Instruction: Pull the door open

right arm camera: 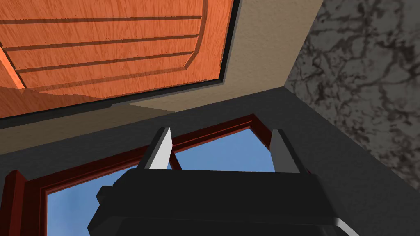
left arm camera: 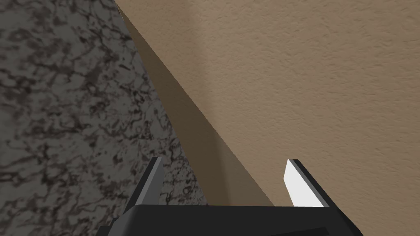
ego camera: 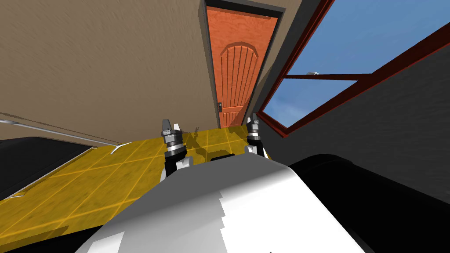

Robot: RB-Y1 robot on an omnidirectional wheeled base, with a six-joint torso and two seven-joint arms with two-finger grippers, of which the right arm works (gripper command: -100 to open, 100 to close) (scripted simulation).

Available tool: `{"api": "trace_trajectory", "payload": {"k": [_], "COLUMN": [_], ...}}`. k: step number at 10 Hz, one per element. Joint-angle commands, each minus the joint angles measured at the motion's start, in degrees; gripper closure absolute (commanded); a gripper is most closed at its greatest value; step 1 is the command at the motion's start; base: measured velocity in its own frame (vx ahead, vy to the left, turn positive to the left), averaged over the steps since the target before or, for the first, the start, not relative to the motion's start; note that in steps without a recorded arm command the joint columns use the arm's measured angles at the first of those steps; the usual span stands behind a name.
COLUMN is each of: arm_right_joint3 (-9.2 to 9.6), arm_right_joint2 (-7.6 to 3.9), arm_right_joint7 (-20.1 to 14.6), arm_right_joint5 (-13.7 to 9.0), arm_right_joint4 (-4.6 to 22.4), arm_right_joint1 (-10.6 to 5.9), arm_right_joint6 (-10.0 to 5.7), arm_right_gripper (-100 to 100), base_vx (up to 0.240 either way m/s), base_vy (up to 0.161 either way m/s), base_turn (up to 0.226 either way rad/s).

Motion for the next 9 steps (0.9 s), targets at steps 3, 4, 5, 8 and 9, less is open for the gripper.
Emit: {"api": "trace_trajectory", "payload": {"k": [3,4,5,8,9], "arm_right_joint3": [-1.32,-1.84,-2.11,-3.34,-3.67], "arm_right_joint2": [-1.69,-2.26,-2.55,-3.79,-4.11], "arm_right_joint7": [2.1,3.0,3.4,5.4,5.9], "arm_right_joint5": [2.2,3.1,3.6,5.7,6.2], "arm_right_joint4": [4.1,5.8,6.6,10.4,11.4], "arm_right_joint1": [-2.18,-3.05,-3.48,-5.52,-6.06], "arm_right_joint6": [-0.39,-0.55,-0.63,-1.0,-1.1], "arm_right_gripper": [-100,-100,-100,-100,-100], "base_vx": [0.132,0.141,0.118,0.109,0.113], "base_vy": [0.045,0.042,0.038,0.038,0.042], "base_turn": [0.015,0.016,0.009,0.016,0.005]}}
